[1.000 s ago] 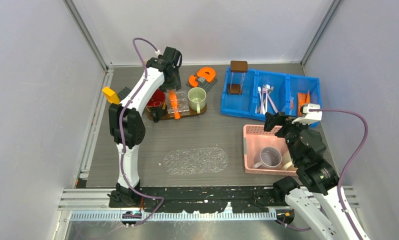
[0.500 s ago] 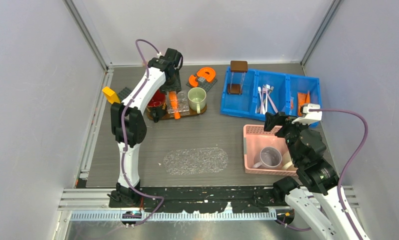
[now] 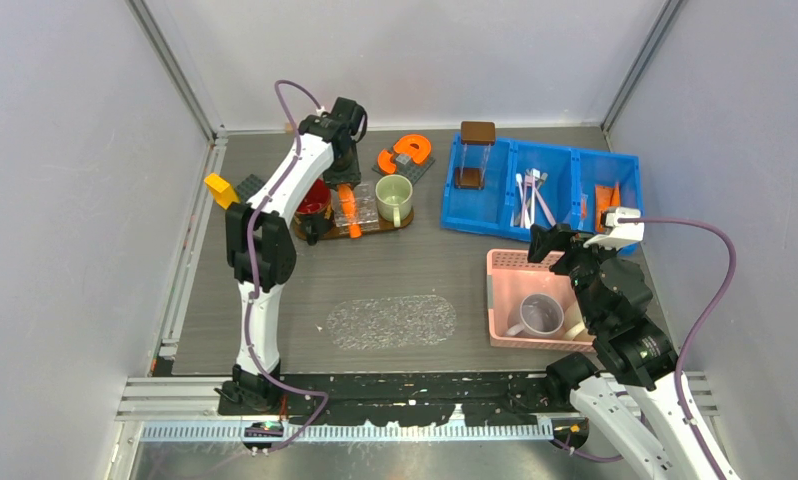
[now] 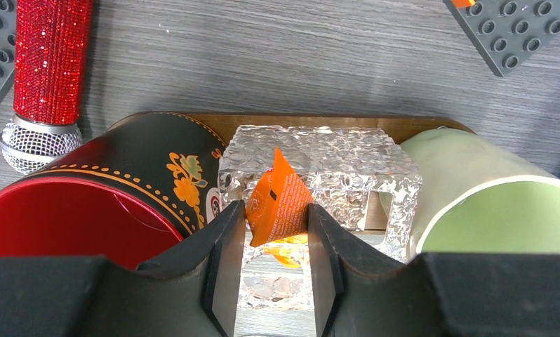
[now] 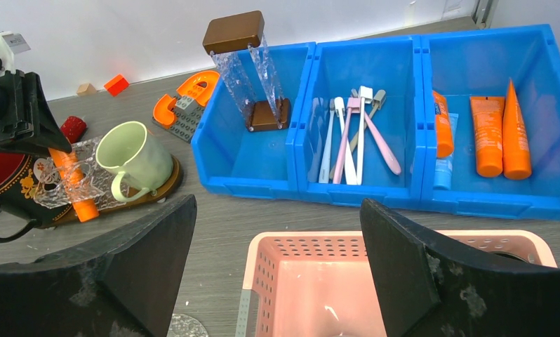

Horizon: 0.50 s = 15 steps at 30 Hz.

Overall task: Prepare toiletry sets of a toothbrush and toothpaste on the tray
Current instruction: Adjust the toothpaste in the toothpaste holder.

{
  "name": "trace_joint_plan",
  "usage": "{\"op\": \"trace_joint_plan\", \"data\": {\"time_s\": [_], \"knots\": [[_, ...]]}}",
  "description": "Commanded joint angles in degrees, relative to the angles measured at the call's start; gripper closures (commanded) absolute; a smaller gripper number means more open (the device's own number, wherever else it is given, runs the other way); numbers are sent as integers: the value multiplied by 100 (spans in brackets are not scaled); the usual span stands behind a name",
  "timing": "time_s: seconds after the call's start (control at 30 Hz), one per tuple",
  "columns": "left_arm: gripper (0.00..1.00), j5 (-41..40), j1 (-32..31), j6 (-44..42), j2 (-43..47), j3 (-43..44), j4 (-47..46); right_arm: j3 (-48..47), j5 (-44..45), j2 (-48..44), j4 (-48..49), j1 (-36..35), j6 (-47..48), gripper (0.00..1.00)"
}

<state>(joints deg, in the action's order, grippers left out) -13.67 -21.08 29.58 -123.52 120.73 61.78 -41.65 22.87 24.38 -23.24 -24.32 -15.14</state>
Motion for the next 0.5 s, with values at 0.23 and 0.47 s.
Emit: {"op": "trace_joint_plan", "data": {"time_s": [0.23,0.47], "knots": [[90,-18,25,4,168,224,-17,-80,109,1,154,-22,72,7],[100,-151,25,-5,409,190,-137,-88,110,-1,159,-21,72,7]]}}
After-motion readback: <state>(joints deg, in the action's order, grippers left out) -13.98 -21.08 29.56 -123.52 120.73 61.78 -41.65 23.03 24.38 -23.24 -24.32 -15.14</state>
